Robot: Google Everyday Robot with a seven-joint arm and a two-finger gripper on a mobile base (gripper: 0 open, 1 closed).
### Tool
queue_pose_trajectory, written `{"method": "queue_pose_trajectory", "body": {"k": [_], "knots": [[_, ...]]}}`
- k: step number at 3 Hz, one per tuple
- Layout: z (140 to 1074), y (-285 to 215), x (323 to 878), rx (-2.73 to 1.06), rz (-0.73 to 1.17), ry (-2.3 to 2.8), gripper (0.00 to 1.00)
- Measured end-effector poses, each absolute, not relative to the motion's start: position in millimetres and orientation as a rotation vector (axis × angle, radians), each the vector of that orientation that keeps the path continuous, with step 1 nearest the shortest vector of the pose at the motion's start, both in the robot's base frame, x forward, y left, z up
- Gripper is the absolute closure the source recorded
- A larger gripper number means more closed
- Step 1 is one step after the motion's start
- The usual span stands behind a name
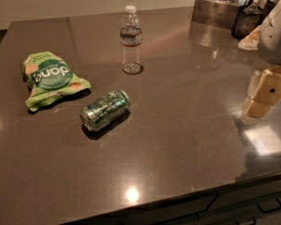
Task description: Pick green can
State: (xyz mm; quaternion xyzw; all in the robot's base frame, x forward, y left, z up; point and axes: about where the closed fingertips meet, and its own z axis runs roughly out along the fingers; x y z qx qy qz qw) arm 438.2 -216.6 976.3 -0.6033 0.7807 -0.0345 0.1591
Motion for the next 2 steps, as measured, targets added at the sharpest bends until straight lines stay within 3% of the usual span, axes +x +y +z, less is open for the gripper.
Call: {"method": "queue_pose_trajectory", "body": {"k": [2], "knots": [[977.1,-209.8,440.1,-1.753,-0.096,2.200,0.00]]}}
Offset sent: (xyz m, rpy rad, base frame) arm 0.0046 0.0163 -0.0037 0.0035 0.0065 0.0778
